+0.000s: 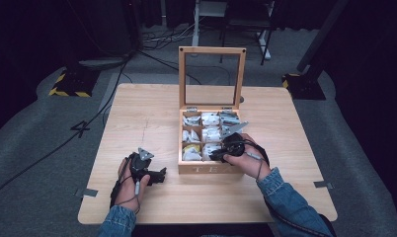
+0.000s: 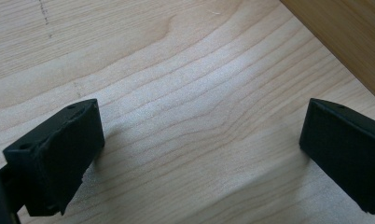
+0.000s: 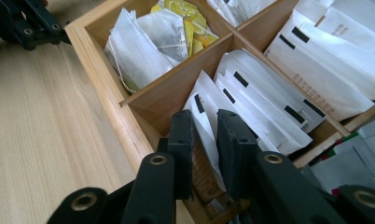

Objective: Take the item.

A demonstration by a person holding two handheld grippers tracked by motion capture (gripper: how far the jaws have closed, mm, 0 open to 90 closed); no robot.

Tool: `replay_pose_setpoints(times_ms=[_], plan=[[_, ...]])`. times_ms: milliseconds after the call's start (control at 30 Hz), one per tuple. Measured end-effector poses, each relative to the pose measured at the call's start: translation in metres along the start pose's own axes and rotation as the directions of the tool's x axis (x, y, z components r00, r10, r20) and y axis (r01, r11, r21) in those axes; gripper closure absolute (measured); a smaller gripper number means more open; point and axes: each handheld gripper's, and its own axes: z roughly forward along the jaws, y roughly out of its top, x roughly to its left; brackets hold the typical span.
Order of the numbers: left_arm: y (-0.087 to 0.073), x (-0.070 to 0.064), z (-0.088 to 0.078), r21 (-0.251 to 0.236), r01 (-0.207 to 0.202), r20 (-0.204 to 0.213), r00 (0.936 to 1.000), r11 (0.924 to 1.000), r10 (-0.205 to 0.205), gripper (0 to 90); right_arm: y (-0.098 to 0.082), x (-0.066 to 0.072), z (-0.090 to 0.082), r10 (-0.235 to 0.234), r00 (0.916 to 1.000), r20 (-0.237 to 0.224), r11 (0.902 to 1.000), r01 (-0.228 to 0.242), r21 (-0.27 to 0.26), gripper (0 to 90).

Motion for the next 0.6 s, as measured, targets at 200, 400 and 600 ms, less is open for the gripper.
replay_pose_setpoints(times_ms=[200,400,600], plan=[[0.0,0.0,0.0,0.001,-0.001,0.0,1.0,1.0,0.001,0.2,0.001,0.001,-0.001,-0.028,0.9996,-0.012,0.9996,0.028,0.0,85.5],[0.0,0.0,0.0,0.0,0.001,-0.001,1.0,1.0,-0.001,0.1,0.003,0.001,-0.007,-0.053,0.9981,-0.031,0.9977,0.052,-0.044,86.3],[0.0,0.0,0.0,0.001,-0.001,0.0,1.0,1.0,0.001,0.2,0.006,0.002,-0.018,-0.069,0.9975,-0.019,0.9914,0.066,-0.113,86.4]])
